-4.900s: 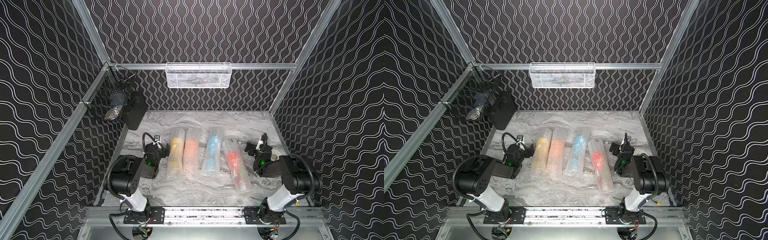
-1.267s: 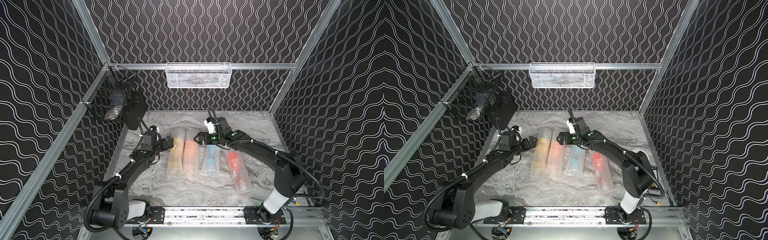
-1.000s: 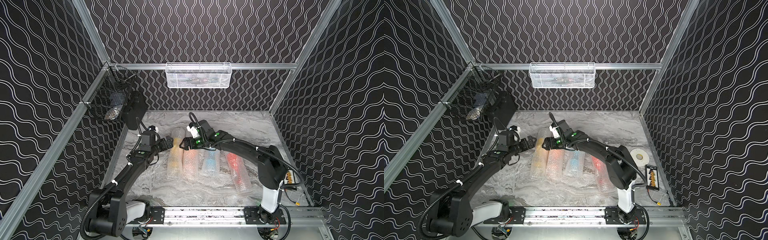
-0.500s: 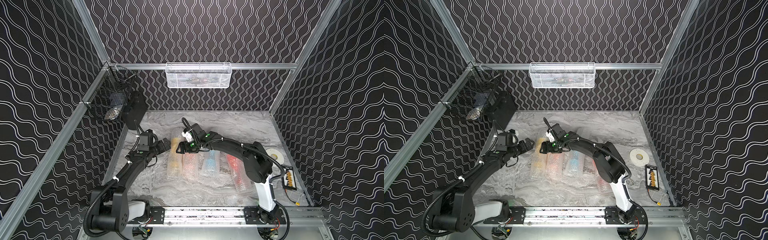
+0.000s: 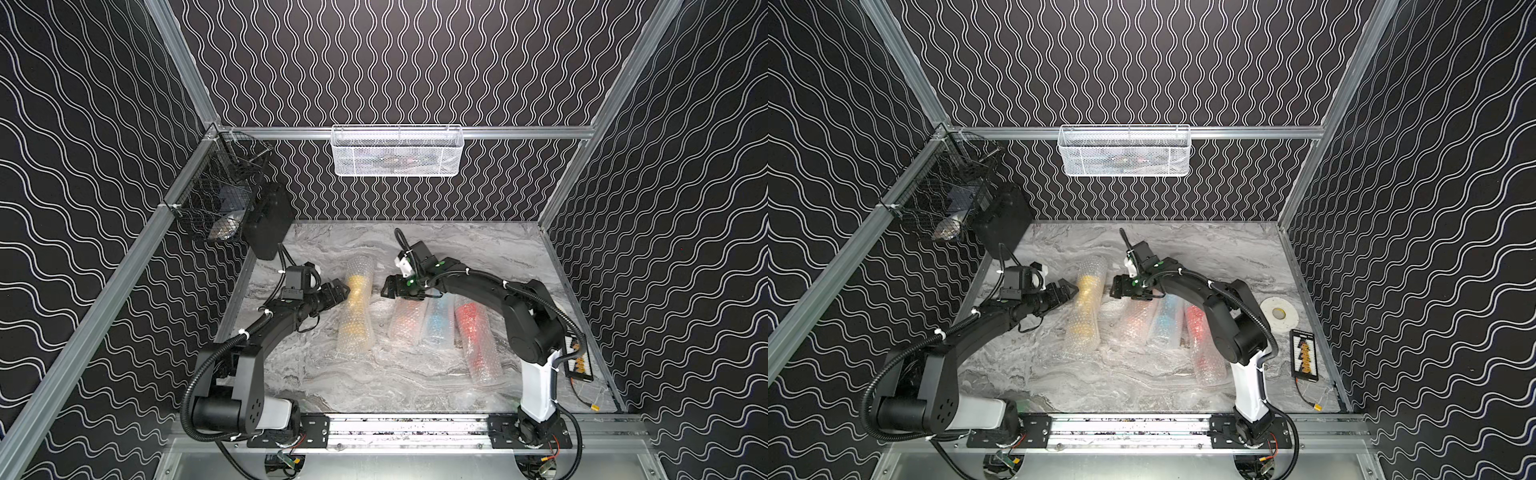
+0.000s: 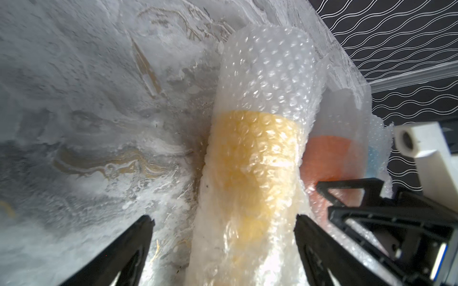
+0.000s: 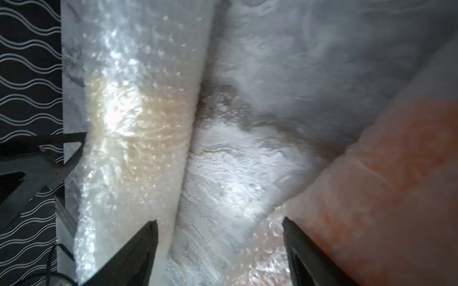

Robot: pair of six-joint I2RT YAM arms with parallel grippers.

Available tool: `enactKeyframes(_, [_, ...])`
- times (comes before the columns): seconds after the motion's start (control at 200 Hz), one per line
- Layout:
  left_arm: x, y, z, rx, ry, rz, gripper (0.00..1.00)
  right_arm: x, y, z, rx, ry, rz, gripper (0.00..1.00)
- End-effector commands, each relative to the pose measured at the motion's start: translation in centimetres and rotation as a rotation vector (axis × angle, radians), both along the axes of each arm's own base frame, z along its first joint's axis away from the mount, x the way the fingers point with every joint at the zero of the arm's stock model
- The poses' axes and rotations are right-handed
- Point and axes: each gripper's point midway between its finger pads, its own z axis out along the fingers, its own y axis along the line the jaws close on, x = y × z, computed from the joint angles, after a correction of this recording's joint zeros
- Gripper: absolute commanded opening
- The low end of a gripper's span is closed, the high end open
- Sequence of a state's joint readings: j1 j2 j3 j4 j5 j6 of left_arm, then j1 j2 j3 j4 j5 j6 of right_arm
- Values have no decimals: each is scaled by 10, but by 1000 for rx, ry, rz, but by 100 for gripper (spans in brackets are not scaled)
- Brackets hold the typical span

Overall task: Unpack wine glasses from bubble wrap
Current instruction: Move the bubble wrap to the center of the board, then unwrap the bubble wrap at the center of the board.

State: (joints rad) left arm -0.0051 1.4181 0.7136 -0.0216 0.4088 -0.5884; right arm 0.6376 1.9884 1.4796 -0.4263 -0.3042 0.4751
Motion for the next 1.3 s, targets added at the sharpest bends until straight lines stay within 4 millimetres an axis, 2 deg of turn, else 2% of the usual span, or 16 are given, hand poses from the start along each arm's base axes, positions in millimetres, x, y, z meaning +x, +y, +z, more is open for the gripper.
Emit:
enactKeyframes(0.0, [13,-8,9,-60,-44,-13,90,-6,-20,2,-42,13,7,82])
enactKeyframes(0.07, [16,-11,7,-80,-46,-18,88,-3,-27,7,-40,5,3,82])
enactKeyframes(0.155, [18,-16,5,-97,-46,-26,85,-1,-22,21,-14,-17,20,82])
enactKeyframes(0.27, [18,-23,3,-104,-44,-41,82,-3,1,35,20,-45,69,82])
enactKeyframes(0.46, [15,-26,6,-101,-49,-51,77,-5,36,41,-3,-85,130,81])
enactKeyframes(0.505, [14,-26,8,-100,-55,-50,76,-5,44,49,9,-103,139,80])
enactKeyframes(0.515, [14,-27,8,-99,-55,-50,75,-5,46,41,-2,-91,141,80])
enactKeyframes(0.53, [14,-27,9,-100,-58,-51,74,-4,48,38,-4,-89,144,79])
enactKeyframes(0.611, [12,-29,11,-104,-65,-50,71,-4,60,34,-3,-97,162,75])
enactKeyframes(0.671, [11,-32,11,-111,-65,-55,64,-4,67,28,-11,-88,178,70])
enactKeyframes(0.706, [10,-34,10,-117,-63,-62,59,-3,70,25,-21,-82,187,69])
enactKeyframes(0.796, [9,-37,7,-121,-52,-70,56,1,73,21,-50,-91,193,69])
enactKeyframes(0.941, [8,-40,4,-139,-52,-70,55,4,77,23,-49,-104,196,68])
enactKeyframes(1.201, [9,-45,7,-136,-55,-83,54,6,70,7,-109,-93,185,63])
enactKeyframes(1.296, [8,-45,8,-131,-55,-87,54,6,68,4,-126,-88,181,52])
